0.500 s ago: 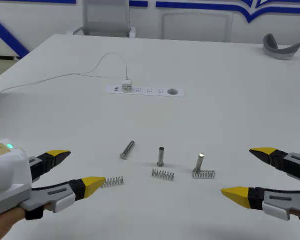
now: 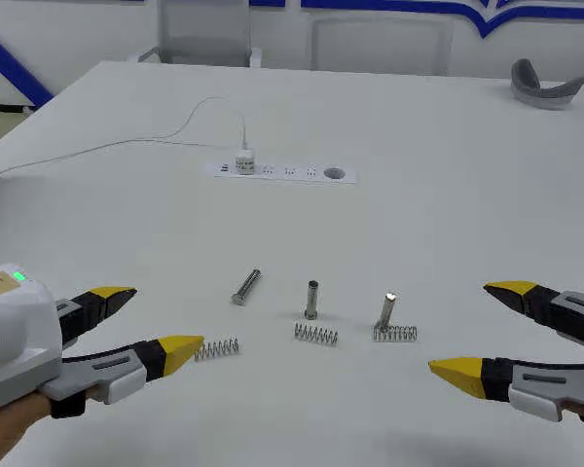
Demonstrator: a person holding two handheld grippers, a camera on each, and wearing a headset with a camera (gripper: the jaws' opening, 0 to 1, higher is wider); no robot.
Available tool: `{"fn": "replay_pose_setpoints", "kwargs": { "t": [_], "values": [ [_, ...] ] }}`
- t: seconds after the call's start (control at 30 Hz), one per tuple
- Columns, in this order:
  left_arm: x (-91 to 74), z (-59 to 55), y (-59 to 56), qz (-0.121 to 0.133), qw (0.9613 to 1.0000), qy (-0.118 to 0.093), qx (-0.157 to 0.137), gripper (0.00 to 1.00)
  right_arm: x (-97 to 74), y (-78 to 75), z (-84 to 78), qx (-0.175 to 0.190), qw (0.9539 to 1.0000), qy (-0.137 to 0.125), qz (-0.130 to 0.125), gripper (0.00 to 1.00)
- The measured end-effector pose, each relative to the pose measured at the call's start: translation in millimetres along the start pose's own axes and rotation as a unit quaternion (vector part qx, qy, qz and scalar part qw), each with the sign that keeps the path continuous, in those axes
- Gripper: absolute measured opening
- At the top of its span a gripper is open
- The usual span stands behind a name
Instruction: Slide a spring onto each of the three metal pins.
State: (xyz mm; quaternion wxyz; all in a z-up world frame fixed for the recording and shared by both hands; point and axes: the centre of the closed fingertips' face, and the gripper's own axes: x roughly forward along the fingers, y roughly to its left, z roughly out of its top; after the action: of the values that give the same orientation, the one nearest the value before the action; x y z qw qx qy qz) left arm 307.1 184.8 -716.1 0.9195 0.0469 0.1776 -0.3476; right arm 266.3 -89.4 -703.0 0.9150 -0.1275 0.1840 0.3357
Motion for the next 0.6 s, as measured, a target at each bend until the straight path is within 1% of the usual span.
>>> {"fn": "replay_pose_setpoints", "kwargs": {
  "t": [0.17, 0.33, 0.6],
  "values": [
    [3.8, 3.4, 2.0, 0.001, 1.0, -0.001, 0.001, 0.64, 1.0, 0.3, -0.4, 0.002, 1.0, 0.0, 0.001, 0.72],
    [11.8, 9.5, 5.2, 0.003, 1.0, 0.0, 0.003, 0.63, 2.1, 1.8, 0.2, 0.002, 1.0, -0.001, 0.002, 0.72],
    [30.3, 15.5, 9.1, 0.0, 0.9997, 0.018, 0.016, 0.62, 3.5, 3.0, -1.0, 0.006, 1.0, -0.003, 0.002, 0.72]
  ]
}}
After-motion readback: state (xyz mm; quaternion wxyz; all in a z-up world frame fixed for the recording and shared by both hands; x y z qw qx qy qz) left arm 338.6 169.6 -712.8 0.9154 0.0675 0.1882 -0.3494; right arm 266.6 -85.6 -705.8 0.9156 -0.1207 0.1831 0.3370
